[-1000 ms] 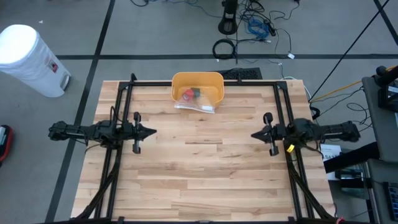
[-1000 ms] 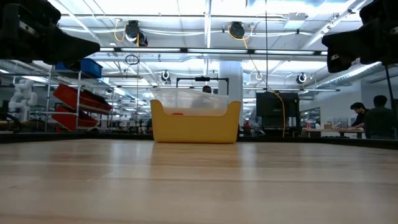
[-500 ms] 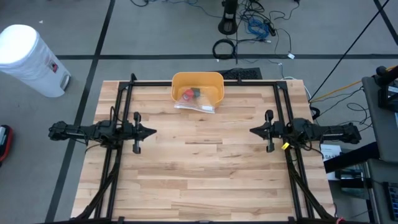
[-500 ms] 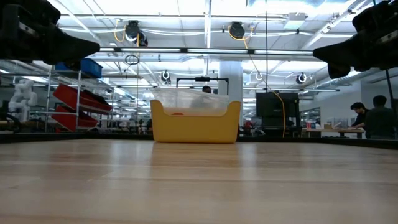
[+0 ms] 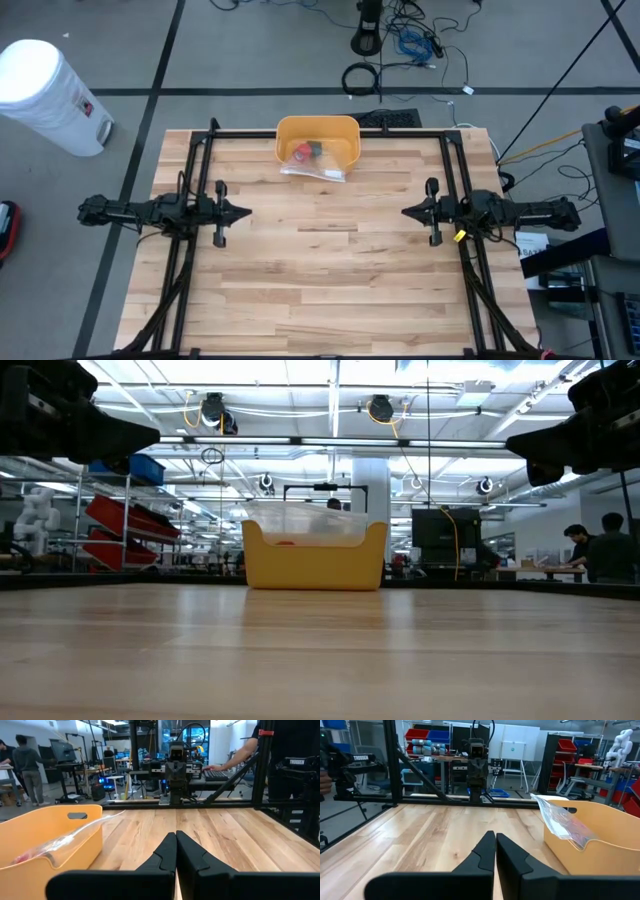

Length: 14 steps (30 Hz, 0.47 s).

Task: Roll bandage
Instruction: Return to Home Position

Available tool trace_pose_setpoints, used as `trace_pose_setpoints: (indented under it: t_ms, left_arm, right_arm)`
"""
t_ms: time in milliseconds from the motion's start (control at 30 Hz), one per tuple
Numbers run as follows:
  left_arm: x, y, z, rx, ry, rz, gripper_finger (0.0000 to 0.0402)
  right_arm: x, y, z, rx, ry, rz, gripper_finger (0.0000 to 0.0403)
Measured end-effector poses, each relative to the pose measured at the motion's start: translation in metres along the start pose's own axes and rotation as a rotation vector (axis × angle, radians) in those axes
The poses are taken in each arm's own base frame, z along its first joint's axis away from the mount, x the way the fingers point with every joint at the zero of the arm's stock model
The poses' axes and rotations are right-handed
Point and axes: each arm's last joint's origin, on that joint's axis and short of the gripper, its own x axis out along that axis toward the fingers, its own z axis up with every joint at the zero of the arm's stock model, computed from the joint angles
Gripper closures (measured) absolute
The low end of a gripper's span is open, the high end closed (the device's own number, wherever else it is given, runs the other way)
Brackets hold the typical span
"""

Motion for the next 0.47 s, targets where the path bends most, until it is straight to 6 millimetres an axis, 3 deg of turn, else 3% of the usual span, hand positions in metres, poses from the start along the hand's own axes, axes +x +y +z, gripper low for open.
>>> trace_pose_setpoints:
  t_ms: [467]
  left_arm:
    - [0.0007,-0.0007,-0.0012,0.0,0.013,-0.017,0.0399]
  right_arm:
    - [0.0,0.0,-0.0001,-0.003,0.001,0.0,0.0403]
